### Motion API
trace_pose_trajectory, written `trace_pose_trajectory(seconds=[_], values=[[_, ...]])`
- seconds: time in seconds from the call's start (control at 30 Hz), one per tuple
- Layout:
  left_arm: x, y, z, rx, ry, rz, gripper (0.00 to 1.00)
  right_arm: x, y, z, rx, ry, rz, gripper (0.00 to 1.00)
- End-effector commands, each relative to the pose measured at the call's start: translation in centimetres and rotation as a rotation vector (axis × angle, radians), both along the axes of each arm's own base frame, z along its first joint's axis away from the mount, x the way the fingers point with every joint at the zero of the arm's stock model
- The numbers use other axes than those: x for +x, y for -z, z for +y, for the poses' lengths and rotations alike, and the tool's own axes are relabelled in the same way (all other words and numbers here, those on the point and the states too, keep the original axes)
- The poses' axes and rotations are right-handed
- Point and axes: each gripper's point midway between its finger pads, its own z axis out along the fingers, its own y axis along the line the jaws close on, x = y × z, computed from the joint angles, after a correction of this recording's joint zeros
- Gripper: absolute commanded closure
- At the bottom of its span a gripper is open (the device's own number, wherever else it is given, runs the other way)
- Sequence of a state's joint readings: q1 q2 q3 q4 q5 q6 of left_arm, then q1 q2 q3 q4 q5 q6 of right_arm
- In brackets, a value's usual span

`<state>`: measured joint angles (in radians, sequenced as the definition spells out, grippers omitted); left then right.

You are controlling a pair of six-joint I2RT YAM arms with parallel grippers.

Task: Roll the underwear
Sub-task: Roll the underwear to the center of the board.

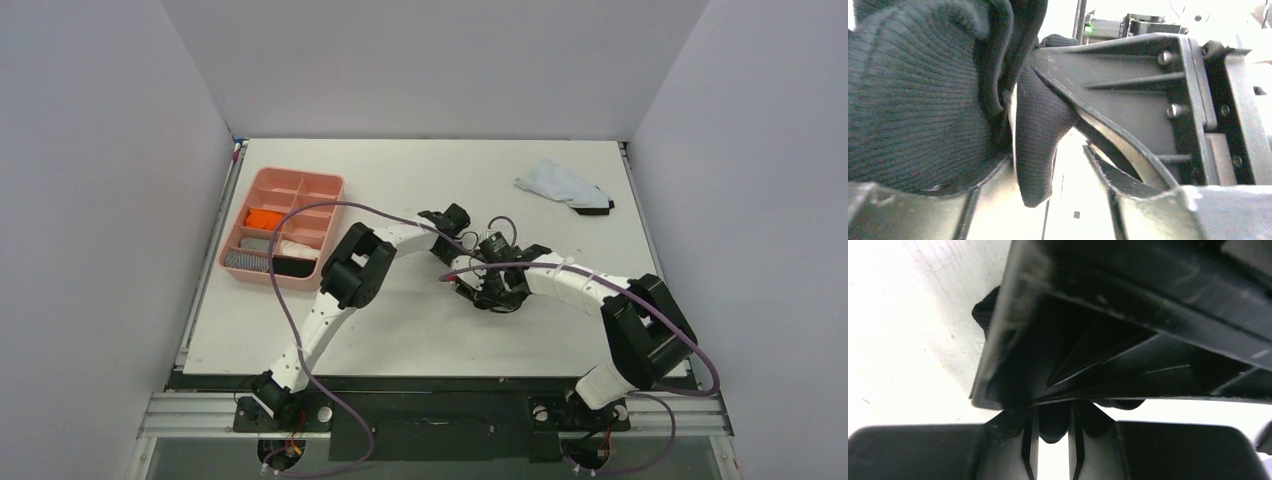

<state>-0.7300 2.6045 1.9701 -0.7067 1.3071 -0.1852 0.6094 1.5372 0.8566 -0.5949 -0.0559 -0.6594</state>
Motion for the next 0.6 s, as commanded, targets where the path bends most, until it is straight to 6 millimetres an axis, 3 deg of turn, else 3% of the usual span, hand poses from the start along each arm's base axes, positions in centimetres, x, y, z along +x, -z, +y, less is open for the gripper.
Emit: trace_pose_trajectory(seconds=[0.0,0.17,0.57], values=[[0.4,5.9,2.6,0.194,-0.055,-0.030,0.50,-2.7,1.5,0.1,0.064,0.025,0.169,1.00],[2.3,4.8,3.2,0.167,-0.104,-0.096,0.36,-3.5,1.2,0.2,0.104,0.038,0.232,1.00],[5.9,3.3,7.5,0.159,-0.225,-0.180,0.22,-4.2,1.9,-0.1,0.140,0.067,0.385,1.00]])
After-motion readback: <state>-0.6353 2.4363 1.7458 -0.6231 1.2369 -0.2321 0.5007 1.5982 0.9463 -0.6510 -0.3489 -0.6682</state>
